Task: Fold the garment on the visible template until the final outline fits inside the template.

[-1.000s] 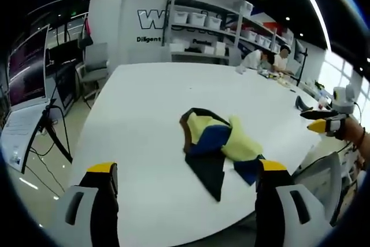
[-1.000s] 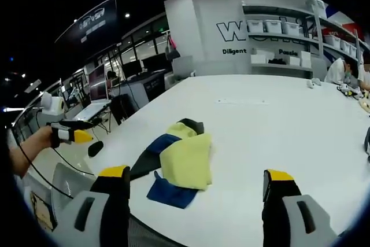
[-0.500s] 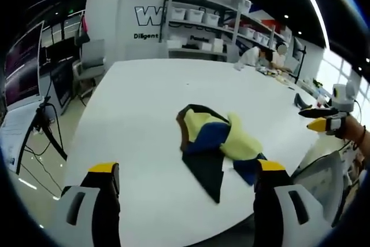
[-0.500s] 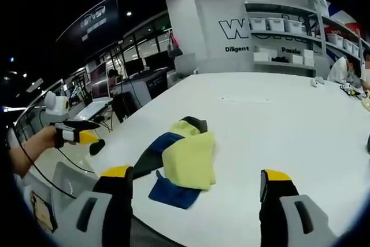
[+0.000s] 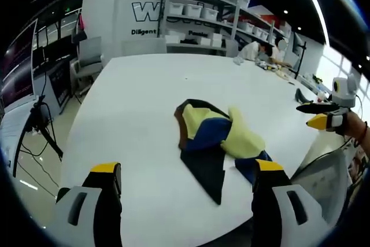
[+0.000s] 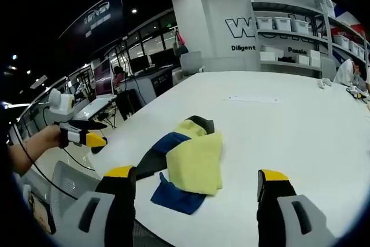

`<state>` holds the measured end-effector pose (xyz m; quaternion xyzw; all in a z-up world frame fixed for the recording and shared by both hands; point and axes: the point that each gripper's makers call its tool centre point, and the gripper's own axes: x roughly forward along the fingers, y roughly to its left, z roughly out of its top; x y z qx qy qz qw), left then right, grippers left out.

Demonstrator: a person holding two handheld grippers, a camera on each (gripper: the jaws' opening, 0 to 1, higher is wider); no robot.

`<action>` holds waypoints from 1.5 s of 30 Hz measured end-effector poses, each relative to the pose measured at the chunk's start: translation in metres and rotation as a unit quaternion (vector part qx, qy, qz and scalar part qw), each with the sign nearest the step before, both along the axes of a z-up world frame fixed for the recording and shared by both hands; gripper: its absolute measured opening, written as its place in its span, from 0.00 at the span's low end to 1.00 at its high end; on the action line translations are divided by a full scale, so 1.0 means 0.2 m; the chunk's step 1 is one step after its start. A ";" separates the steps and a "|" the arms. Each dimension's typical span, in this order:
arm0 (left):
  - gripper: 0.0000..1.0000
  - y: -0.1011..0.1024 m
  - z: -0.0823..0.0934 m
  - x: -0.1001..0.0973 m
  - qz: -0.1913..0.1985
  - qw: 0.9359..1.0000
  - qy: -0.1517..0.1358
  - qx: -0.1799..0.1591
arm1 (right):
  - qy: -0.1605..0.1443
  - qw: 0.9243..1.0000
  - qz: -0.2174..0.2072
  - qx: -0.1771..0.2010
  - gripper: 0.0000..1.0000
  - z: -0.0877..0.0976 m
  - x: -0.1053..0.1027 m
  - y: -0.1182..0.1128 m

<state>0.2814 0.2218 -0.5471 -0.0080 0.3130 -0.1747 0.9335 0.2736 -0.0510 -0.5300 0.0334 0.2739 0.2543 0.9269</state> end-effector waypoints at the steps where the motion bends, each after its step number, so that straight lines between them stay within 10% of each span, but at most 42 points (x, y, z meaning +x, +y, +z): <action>1: 0.91 0.00 -0.01 0.00 0.000 1.000 0.002 0.000 | 0.001 1.000 0.003 -0.001 0.89 -0.01 0.01 0.01; 45: 0.64 -0.19 -0.45 0.24 -0.003 0.997 0.075 -0.003 | 0.003 0.997 0.080 -0.016 0.62 -0.30 0.32 0.44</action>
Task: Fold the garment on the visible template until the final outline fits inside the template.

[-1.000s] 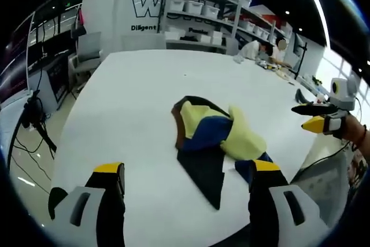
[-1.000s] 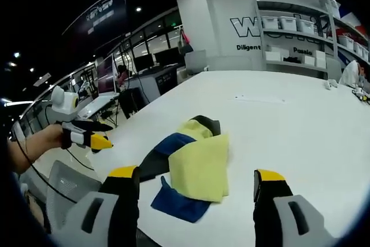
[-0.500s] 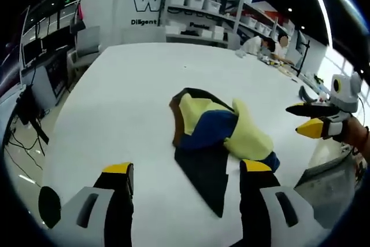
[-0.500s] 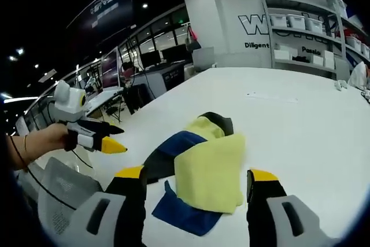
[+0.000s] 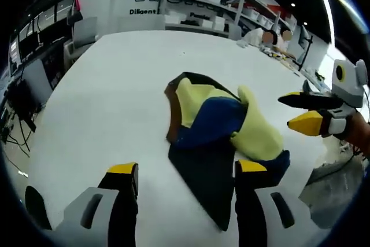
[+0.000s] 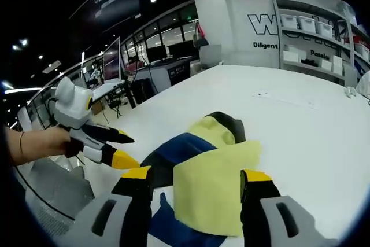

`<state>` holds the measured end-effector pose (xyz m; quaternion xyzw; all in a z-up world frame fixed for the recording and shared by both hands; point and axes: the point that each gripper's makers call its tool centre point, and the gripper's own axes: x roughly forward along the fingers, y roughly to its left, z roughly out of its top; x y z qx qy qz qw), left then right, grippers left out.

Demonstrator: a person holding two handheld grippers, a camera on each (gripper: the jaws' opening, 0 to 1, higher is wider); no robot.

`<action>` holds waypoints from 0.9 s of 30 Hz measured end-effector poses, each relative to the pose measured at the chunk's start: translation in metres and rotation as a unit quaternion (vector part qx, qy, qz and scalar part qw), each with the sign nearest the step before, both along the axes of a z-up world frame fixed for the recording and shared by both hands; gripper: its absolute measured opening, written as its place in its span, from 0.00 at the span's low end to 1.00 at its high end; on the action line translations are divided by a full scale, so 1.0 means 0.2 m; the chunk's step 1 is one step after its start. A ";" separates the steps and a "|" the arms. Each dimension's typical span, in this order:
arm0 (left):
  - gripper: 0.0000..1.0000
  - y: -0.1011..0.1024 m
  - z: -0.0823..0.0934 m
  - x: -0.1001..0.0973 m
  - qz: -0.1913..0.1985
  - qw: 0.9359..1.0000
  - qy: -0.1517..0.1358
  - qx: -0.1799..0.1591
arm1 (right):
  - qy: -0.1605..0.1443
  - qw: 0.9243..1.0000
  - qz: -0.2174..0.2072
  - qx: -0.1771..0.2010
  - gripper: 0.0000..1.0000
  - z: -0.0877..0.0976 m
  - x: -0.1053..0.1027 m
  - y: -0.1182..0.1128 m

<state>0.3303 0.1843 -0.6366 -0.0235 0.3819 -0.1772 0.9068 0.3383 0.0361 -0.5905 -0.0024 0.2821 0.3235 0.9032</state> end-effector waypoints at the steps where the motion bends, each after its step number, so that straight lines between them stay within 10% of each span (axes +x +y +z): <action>1: 0.63 0.00 -0.01 0.00 0.000 1.000 0.000 0.001 | 0.002 1.000 0.000 -0.003 0.61 -0.02 0.01 0.01; 20: 0.49 -0.08 -0.14 0.03 0.015 0.999 0.035 -0.009 | 0.007 0.996 -0.010 -0.084 0.32 -0.26 0.09 0.07; 27: 0.22 -0.08 -0.16 0.03 0.014 0.999 0.042 0.003 | -0.009 0.995 -0.004 -0.103 0.22 -0.25 0.08 0.07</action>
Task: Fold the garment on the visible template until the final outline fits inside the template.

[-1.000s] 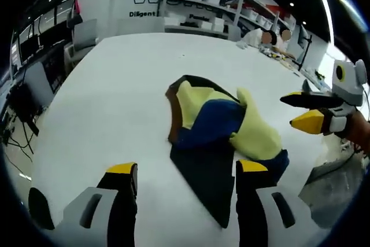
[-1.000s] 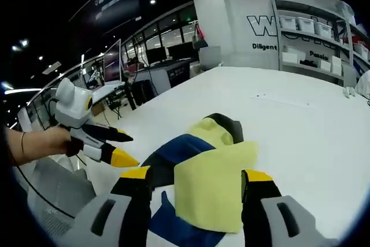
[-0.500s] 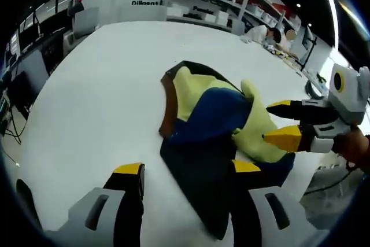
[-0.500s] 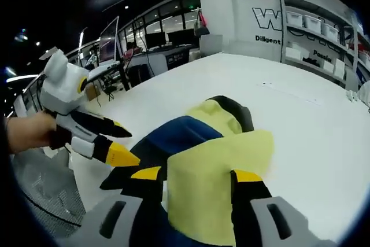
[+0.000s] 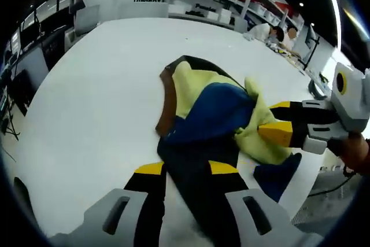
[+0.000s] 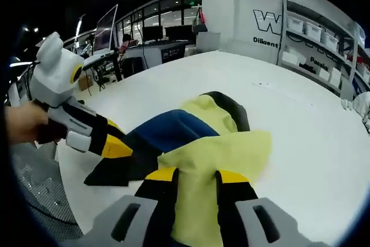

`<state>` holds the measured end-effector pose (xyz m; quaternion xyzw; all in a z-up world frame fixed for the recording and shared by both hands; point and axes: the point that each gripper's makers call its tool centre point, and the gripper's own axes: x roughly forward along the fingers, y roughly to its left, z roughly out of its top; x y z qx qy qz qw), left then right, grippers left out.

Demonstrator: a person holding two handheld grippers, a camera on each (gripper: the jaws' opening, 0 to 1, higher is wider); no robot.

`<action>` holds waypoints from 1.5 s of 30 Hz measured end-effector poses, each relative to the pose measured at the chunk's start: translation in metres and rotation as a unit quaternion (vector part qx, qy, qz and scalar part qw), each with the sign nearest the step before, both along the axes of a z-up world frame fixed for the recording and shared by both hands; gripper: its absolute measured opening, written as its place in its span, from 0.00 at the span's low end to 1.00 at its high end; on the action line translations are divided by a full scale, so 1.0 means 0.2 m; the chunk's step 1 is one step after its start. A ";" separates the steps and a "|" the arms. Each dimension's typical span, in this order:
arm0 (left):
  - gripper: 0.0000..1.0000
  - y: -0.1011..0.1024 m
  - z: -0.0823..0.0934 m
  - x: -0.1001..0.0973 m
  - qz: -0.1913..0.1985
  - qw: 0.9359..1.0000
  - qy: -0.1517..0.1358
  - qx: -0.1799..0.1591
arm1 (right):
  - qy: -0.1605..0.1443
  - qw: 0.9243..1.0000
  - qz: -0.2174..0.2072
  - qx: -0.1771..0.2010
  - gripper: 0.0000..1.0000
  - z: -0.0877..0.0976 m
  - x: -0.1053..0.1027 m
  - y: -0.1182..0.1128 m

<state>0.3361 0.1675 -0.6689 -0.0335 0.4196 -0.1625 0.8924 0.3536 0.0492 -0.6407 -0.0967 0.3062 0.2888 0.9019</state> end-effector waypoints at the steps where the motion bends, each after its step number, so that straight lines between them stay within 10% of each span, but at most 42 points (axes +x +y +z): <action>1: 0.21 0.00 0.00 0.00 0.000 1.000 -0.002 -0.001 | -0.001 1.000 0.002 -0.002 0.20 0.00 0.00 0.00; 9: 0.01 0.01 0.00 0.00 0.003 1.000 0.001 0.012 | -0.022 0.999 0.016 -0.017 0.06 0.04 -0.01 -0.01; 39: 0.00 0.32 0.21 0.03 0.041 0.997 -0.049 0.051 | -0.074 0.995 -0.041 -0.054 0.00 0.33 0.09 -0.38; 45: 0.00 0.49 0.25 0.01 0.054 0.992 -0.056 0.095 | -0.065 0.993 -0.073 -0.072 0.00 0.33 0.17 -0.61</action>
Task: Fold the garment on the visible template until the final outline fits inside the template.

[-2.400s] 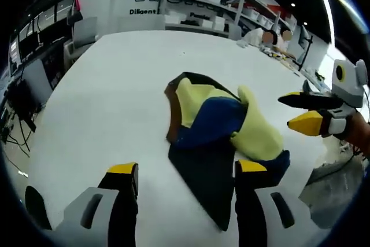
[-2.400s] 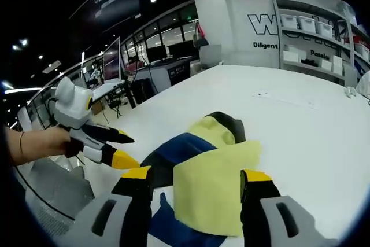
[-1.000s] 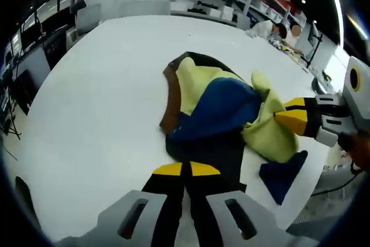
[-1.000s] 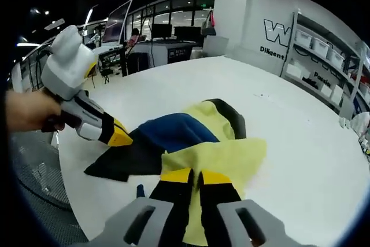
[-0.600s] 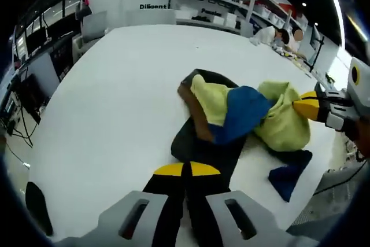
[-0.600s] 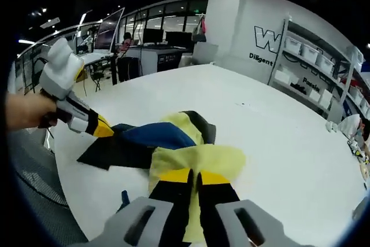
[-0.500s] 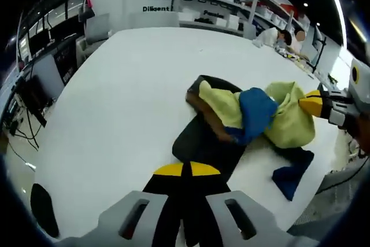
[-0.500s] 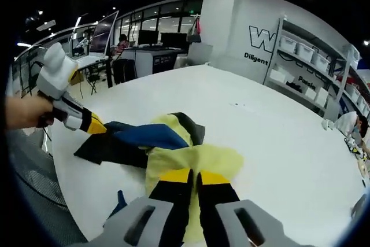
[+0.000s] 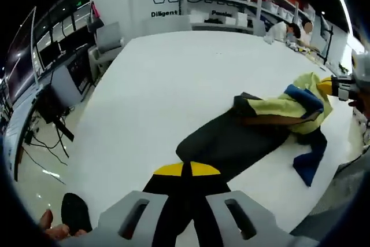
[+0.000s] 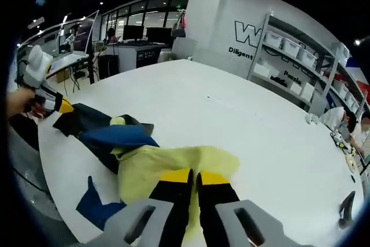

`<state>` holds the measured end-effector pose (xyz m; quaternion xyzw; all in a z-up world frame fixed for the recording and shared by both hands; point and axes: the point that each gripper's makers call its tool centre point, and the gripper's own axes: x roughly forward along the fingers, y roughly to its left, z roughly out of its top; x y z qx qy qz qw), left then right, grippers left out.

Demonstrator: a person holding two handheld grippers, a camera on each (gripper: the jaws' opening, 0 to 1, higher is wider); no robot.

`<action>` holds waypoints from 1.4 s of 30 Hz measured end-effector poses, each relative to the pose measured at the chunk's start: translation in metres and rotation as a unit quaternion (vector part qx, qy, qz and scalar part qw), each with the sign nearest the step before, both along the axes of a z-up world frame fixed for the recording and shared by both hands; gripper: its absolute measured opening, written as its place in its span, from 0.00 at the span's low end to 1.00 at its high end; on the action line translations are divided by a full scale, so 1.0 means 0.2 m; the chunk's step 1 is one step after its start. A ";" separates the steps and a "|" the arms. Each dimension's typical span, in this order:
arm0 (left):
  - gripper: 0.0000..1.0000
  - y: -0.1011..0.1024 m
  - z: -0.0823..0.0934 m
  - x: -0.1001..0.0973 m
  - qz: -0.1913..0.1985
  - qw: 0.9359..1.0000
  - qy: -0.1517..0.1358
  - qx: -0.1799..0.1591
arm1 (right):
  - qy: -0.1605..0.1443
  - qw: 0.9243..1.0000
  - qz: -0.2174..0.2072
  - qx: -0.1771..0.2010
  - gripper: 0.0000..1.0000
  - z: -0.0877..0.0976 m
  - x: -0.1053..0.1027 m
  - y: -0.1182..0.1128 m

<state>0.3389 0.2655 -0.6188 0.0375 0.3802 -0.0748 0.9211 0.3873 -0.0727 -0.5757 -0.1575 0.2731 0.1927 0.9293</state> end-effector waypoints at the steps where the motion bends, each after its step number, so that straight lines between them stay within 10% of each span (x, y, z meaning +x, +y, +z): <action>1: 0.00 0.03 0.01 0.00 0.002 1.000 -0.001 0.011 | 0.008 1.000 -0.008 -0.004 0.00 -0.02 0.01 -0.06; 23: 0.00 0.06 -0.10 -0.05 0.003 0.998 0.051 0.043 | 0.087 0.994 -0.060 0.041 0.00 -0.19 -0.01 -0.27; 33: 0.20 -0.12 -0.06 -0.02 -0.073 0.997 0.002 0.038 | 0.042 0.998 0.011 0.054 0.22 -0.13 -0.11 -0.16; 42: 0.29 -0.40 -0.03 0.07 -0.173 0.984 -0.041 0.015 | -0.009 0.991 0.136 -0.014 0.43 -0.11 -0.23 0.05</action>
